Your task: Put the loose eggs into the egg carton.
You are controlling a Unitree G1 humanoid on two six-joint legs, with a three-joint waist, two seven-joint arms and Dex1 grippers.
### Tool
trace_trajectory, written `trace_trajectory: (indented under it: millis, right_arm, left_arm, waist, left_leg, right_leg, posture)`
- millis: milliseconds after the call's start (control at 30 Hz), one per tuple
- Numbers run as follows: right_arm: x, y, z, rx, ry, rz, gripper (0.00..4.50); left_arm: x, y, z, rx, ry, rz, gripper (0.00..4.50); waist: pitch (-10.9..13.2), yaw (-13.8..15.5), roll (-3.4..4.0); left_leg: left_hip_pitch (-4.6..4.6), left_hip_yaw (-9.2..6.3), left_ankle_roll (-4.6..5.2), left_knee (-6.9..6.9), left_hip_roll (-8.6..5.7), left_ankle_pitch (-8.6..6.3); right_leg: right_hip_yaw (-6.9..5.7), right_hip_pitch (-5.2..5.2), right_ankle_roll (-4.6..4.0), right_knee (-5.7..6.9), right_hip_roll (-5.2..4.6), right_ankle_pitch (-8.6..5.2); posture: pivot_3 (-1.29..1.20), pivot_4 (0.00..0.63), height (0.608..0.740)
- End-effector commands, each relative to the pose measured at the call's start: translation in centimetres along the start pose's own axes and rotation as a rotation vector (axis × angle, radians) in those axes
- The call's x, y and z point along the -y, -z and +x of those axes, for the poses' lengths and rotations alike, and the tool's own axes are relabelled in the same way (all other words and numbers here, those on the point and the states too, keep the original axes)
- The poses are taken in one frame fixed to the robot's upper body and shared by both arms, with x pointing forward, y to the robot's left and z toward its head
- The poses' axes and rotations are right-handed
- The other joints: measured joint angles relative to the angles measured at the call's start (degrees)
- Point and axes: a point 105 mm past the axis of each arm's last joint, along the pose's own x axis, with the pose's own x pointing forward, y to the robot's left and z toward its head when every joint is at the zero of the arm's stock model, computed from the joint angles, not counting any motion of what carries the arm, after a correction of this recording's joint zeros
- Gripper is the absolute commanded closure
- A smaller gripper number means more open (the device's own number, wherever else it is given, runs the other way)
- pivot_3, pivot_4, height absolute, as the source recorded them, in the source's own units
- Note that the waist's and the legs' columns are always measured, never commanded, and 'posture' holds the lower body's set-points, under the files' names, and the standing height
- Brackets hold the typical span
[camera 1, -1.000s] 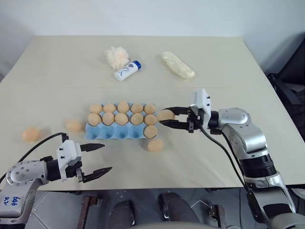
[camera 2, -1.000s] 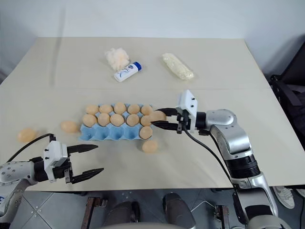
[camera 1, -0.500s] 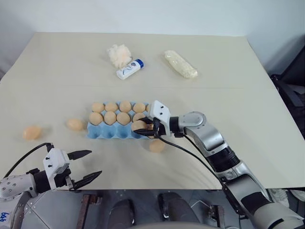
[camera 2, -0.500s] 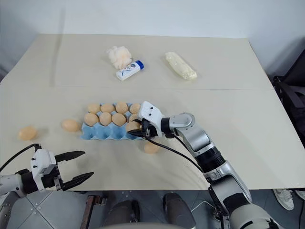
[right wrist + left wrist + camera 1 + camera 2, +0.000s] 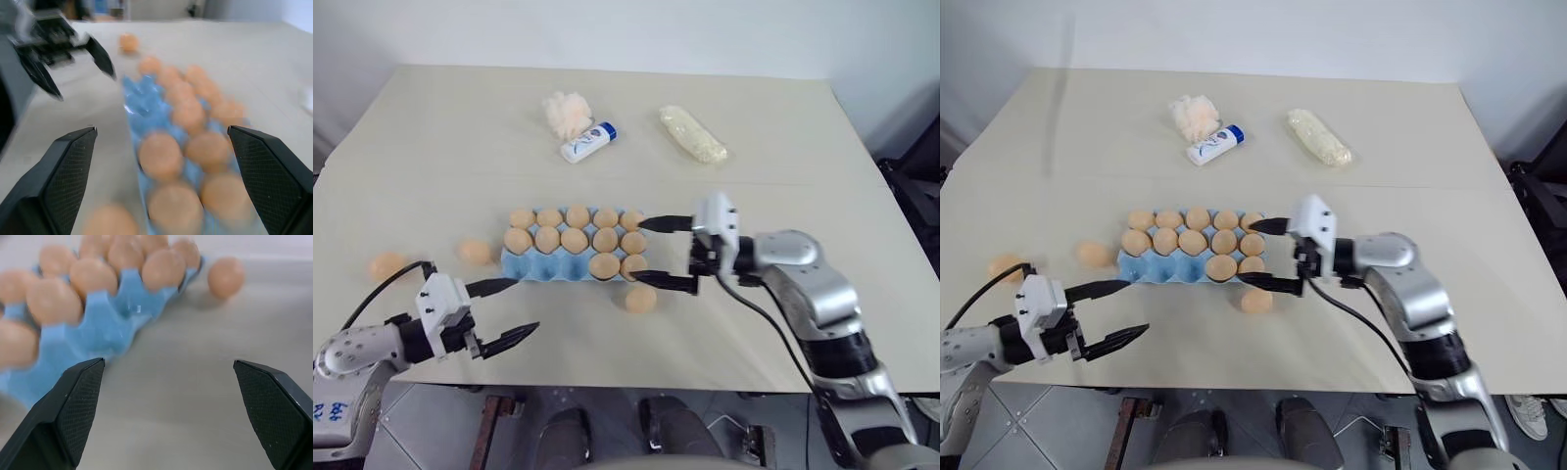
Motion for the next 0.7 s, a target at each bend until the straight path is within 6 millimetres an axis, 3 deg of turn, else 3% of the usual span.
trace_trajectory:
  millis: [33,200,333,533,700]
  right_arm:
    - [0.7,0.2,-4.5,-0.005,0.106,-0.051,0.02]
    - [-0.3,4.6,-10.2,-0.185,0.178,-0.056,0.02]
    - [-0.3,5.8,-12.0,-0.199,0.226,-0.016,0.02]
    - [-0.1,5.2,-10.7,-0.176,0.189,-0.047,0.02]
    - [-2.5,4.1,-5.4,-0.187,-0.081,-0.026,0.02]
  left_arm:
    - [0.7,-1.5,1.2,0.033,0.093,0.053,0.0]
    - [1.6,-2.8,2.6,0.058,0.229,0.114,0.0]
    - [1.4,-3.3,2.7,0.08,0.262,0.111,0.0]
    - [1.0,-2.8,2.4,0.056,0.256,0.104,0.0]
    - [0.4,-1.7,0.8,0.041,0.178,0.123,0.0]
  waist:
    - [0.0,0.2,0.03]
    - [0.0,-0.1,0.05]
    - [0.1,-0.4,0.08]
    - [0.1,0.0,0.09]
    - [0.1,-0.3,0.12]
  left_leg:
    - [0.0,0.0,0.0,-0.02,-0.01,0.0]
    - [0.05,0.06,0.0,0.0,-0.01,0.0]
    - [0.19,0.24,0.01,0.05,-0.01,0.05]
    - [0.27,0.32,0.04,0.15,-0.01,0.15]
    - [0.28,0.31,0.04,0.06,0.02,0.15]
  right_leg:
    - [0.0,0.0,0.0,-0.02,0.0,0.0]
    - [0.08,0.05,0.0,-0.03,0.06,0.0]
    - [0.25,0.09,0.01,0.1,0.09,0.0]
    - [0.32,0.09,0.03,0.25,0.08,0.02]
    - [0.31,0.04,0.04,0.25,0.09,0.04]
  posture:
    - [0.0,0.15,0.74]
    - [0.0,0.15,0.74]
    - [0.0,0.15,0.74]
    - [0.0,0.15,0.74]
    - [0.0,0.15,0.74]
